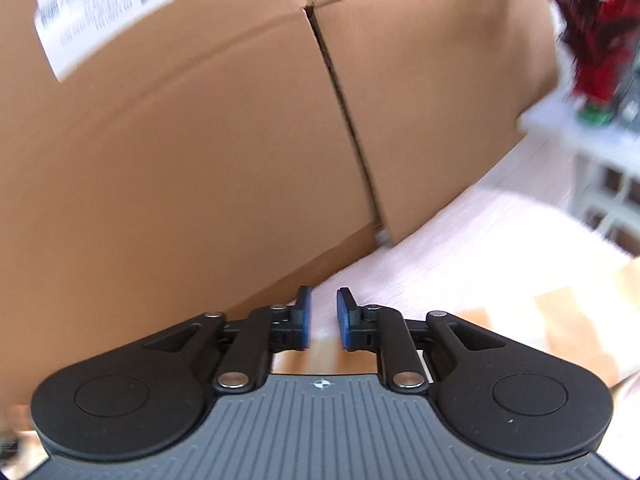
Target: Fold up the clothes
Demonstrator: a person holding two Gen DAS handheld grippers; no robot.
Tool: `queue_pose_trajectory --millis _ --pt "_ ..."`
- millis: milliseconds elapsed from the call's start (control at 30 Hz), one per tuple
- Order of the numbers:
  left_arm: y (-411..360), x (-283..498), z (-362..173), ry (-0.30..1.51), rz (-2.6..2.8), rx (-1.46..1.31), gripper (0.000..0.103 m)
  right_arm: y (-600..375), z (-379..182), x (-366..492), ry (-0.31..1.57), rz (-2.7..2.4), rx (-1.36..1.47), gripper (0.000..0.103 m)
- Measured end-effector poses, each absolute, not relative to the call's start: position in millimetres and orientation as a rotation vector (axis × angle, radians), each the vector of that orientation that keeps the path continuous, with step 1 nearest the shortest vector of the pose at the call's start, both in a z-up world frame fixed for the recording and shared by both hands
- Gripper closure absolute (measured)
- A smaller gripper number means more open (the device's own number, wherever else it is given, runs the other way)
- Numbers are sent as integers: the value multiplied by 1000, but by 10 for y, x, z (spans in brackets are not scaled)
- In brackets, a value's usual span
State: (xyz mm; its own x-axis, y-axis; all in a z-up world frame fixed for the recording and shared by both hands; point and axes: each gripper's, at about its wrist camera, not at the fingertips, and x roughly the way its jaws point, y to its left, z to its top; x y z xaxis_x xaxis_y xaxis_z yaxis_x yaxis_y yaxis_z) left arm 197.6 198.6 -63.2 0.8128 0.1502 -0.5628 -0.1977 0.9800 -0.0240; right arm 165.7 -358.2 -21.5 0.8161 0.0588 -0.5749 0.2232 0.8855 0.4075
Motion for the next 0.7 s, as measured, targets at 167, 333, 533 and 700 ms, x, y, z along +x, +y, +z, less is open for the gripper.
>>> queue_pose_trajectory --millis 167,333,533,700 --pt "1960 1985 -643 599 165 -61 37 -3329 -224 1577 653 -96 165 62" --pt "1980 1987 -642 600 168 -60 36 -3168 -174 1499 607 -236 38 102" --pt "1989 1998 -641 603 168 -51 32 -3449 -328 1546 618 -442 21 103" --pt "1999 2030 -646 606 168 -54 31 -3660 -2 1659 537 -234 267 82"
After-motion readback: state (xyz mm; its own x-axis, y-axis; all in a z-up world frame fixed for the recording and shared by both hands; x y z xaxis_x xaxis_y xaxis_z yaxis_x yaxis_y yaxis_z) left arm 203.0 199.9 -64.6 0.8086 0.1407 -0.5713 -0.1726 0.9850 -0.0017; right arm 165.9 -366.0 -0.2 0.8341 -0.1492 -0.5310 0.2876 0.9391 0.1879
